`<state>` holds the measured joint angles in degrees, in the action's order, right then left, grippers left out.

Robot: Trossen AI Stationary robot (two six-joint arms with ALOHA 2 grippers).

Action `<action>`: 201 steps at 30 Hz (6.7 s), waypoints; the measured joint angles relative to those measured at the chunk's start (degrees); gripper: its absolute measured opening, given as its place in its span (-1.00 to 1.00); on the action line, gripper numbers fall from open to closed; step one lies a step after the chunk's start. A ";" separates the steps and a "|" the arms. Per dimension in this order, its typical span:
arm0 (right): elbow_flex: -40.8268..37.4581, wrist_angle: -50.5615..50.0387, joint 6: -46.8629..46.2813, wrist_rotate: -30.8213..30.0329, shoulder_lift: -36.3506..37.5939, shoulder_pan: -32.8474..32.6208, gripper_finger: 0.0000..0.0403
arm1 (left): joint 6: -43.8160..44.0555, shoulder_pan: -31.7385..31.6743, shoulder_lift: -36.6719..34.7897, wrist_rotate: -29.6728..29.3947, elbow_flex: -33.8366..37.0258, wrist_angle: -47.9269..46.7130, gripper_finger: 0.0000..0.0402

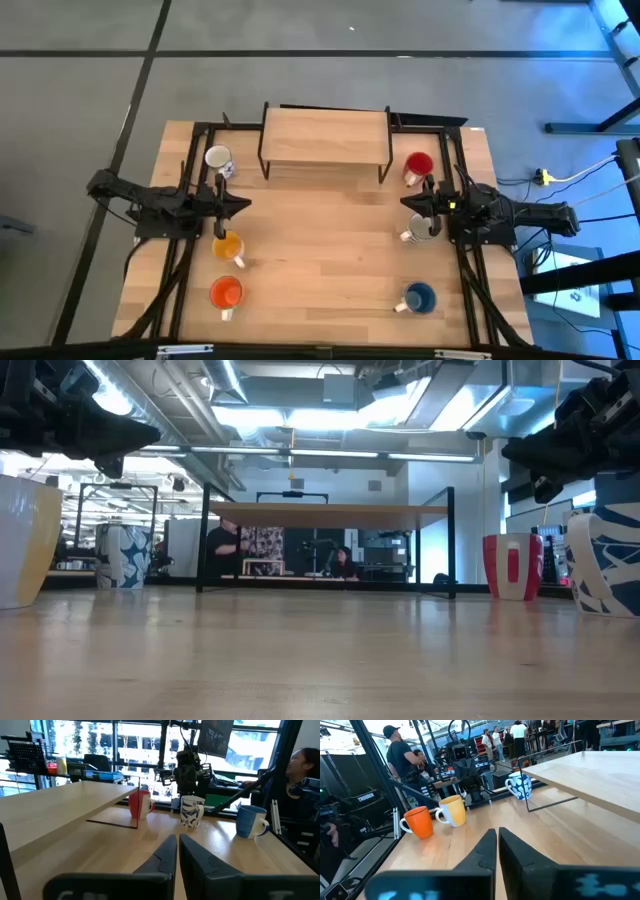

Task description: Place coffee mugs

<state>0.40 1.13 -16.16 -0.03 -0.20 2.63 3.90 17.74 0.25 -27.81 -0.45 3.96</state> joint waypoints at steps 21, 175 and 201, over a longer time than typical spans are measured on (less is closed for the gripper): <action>-0.04 6.96 -20.61 -5.48 0.01 0.00 -0.95 | 1.83 0.01 0.00 -0.04 0.00 0.08 -0.93; 70.61 -67.42 -7.61 -4.93 -70.48 -4.11 -1.00 | 13.51 0.02 0.00 -13.05 0.00 4.21 -0.93; 112.47 -82.55 22.89 0.33 -96.87 8.34 -1.00 | 13.51 0.01 0.00 -13.03 0.00 4.22 -0.93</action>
<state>112.88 -81.42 6.73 0.30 -97.06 10.97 17.41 17.75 0.25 -40.84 -0.45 8.17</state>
